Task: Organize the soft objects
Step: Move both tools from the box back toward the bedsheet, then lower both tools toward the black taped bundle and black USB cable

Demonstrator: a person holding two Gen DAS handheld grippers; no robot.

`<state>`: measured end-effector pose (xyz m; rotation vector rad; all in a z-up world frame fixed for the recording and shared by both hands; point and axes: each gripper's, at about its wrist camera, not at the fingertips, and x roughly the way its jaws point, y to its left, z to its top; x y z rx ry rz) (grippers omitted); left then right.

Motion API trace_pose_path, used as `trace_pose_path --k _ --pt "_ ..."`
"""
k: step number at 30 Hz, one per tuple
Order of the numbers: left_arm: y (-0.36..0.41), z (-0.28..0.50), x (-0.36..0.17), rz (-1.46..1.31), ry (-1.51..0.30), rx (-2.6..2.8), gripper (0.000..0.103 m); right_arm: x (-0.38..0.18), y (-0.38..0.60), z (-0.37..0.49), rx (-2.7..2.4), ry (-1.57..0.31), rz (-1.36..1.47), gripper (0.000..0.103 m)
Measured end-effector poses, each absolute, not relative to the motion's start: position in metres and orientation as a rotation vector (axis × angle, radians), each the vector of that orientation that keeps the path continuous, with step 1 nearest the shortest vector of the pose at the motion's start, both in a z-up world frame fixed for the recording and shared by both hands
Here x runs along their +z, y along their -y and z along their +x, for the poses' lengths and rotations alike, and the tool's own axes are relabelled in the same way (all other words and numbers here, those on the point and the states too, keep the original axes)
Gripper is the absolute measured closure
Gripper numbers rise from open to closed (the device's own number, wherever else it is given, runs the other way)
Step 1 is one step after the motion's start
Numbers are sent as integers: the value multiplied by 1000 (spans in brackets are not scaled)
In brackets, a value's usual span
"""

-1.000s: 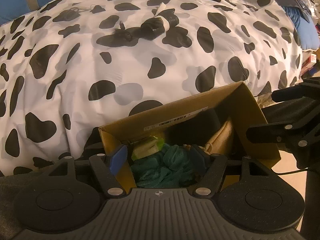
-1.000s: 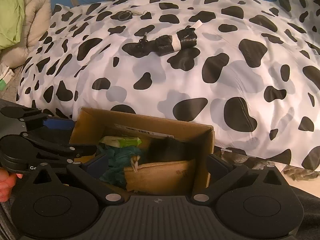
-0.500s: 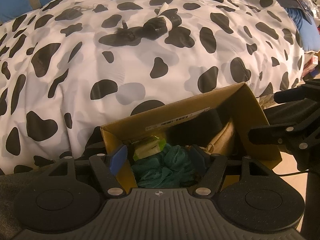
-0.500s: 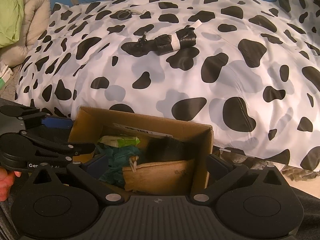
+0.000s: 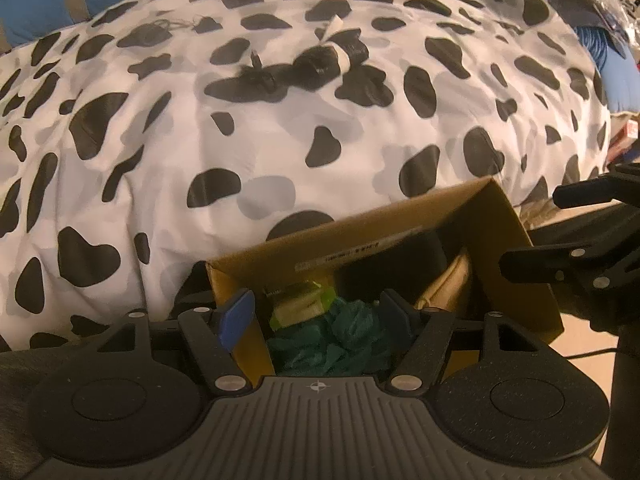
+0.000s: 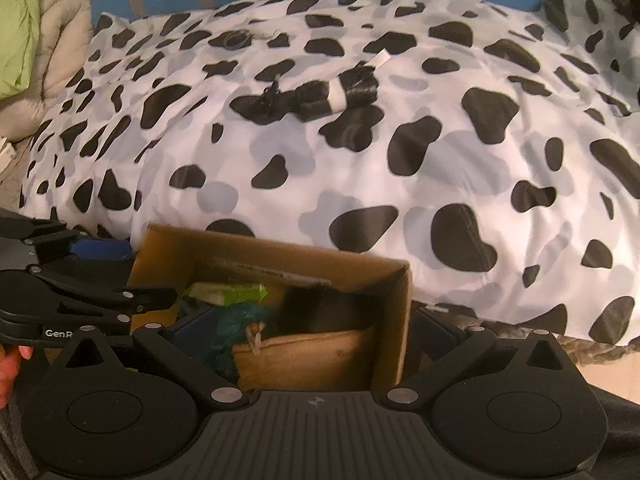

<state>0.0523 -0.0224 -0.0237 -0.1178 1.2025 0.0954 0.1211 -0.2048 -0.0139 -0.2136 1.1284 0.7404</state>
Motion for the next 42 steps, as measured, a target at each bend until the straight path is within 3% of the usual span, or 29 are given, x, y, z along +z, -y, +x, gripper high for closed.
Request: trace_pose_path --k 24,30,42 --pt "23 46 17 -94 -871 184 34 28 223 119 651 -783 -156 0" --pt "22 44 20 -83 -831 218 24 32 223 117 636 -749 -169 0" --pt "22 41 21 -72 -786 220 22 34 225 119 613 -732 -152 0"
